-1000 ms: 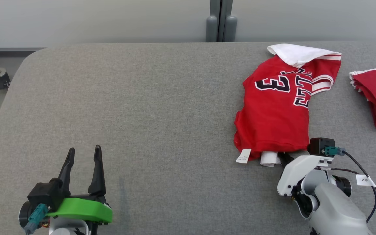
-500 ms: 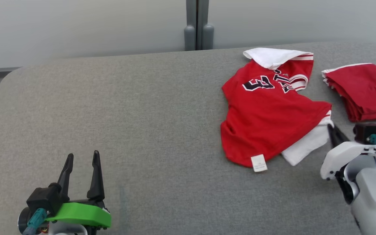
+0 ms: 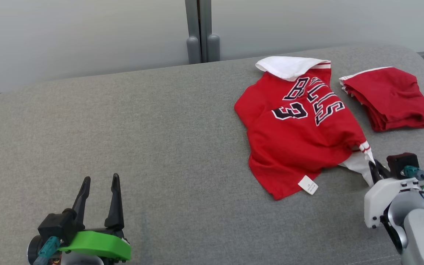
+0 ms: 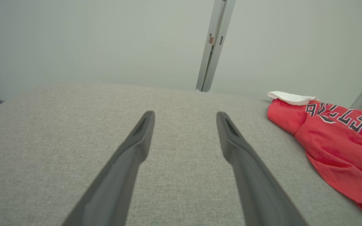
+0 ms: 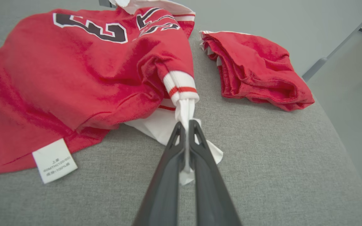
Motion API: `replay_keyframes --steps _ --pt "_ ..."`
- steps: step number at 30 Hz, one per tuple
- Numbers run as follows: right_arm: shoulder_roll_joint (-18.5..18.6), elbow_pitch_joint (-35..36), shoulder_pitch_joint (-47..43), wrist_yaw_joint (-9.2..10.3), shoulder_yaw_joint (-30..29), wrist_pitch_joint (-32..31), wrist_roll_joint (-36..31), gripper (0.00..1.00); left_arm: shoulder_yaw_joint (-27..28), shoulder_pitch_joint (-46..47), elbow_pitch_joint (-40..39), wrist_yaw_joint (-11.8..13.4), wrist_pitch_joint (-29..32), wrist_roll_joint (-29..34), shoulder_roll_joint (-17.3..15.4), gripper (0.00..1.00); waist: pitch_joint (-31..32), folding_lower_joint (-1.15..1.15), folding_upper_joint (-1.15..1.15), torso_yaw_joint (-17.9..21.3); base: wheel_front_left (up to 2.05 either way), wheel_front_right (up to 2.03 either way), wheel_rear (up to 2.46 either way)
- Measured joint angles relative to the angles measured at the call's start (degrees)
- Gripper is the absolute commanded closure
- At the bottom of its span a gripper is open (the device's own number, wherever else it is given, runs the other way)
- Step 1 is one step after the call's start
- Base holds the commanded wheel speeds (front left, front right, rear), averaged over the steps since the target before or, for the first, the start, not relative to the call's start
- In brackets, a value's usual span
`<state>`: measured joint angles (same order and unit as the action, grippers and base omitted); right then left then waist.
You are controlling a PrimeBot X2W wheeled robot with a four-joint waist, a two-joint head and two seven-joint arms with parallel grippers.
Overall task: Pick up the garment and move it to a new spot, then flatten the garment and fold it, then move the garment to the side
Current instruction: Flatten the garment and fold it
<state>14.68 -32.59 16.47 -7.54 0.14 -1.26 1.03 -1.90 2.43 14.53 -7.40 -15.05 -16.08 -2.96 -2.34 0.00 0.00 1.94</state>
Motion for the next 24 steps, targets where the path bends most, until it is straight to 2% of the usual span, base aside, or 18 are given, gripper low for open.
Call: replay_keyframes --steps 4,10,13,24 --pt "-2.5 3.6 -3.9 0.01 -2.4 -1.0 2.4 0.0 -0.3 0.0 0.5 0.0 0.0 0.0 0.0 0.0 0.0 0.0 0.0 -0.6 0.0 0.0 0.0" --pt "-6.5 13.7 -6.5 0.01 -7.2 7.0 5.4 0.0 -0.4 0.0 0.7 0.0 0.0 -0.3 -0.3 0.0 0.5 0.0 0.0 -1.1 0.0 0.0 0.0" --pt "-8.1 16.5 -8.0 0.01 -7.0 10.1 5.7 0.0 -0.4 0.0 0.7 0.0 0.0 -0.3 -0.3 0.0 0.9 0.0 0.0 -1.1 0.0 0.0 0.0" --pt "-9.3 17.6 -9.4 0.01 -4.3 12.9 7.3 0.0 -1.0 0.1 0.2 0.0 0.0 -0.4 -0.2 0.0 0.6 0.0 0.0 -0.9 0.0 0.0 0.0"
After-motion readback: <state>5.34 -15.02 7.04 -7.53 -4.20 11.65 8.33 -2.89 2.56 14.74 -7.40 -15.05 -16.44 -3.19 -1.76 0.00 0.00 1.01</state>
